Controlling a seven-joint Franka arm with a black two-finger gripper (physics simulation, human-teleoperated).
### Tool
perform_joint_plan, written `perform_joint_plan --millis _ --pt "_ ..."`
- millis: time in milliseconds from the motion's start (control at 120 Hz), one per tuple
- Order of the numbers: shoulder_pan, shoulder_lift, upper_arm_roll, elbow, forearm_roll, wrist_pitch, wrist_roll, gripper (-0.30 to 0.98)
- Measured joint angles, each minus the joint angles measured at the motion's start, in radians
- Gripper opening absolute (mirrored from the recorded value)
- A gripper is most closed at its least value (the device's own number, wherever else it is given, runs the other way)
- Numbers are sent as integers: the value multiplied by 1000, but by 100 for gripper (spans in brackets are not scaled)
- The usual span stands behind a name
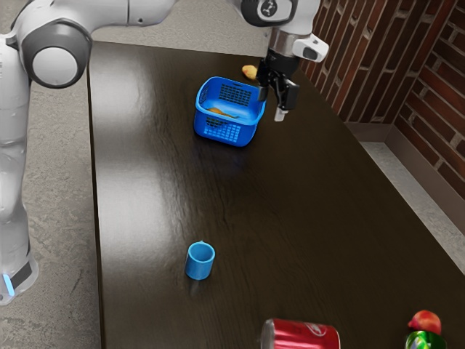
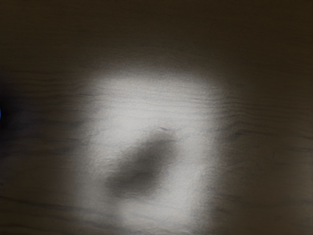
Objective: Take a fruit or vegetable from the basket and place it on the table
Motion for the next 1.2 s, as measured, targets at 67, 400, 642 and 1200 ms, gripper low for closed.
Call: perform_joint_plan --millis 67,400,642,1200 --pt "0 1 0 0 0 5 4 69" --pt "0 20 -1 26 -1 5 -6 69" --pt "5 22 27 51 23 -18 -72 69" --pt "7 189 394 54 -27 37 -195 69"
